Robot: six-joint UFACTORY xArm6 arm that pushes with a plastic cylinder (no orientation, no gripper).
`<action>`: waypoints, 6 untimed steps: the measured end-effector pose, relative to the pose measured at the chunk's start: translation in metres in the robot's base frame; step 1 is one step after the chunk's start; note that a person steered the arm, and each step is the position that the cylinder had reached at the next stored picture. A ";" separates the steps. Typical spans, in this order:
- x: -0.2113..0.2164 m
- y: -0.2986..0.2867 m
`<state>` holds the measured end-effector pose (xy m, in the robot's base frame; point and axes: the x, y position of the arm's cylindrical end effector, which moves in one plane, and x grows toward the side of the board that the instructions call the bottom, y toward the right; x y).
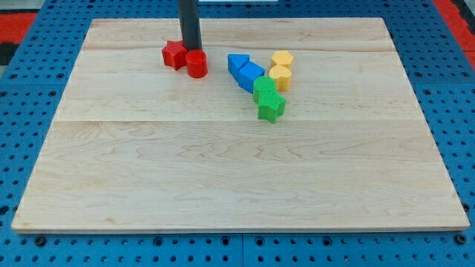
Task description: Push the red circle towards the center
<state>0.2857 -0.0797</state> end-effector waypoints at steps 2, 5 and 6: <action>0.035 0.006; 0.057 0.018; 0.068 0.023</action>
<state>0.3532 -0.0571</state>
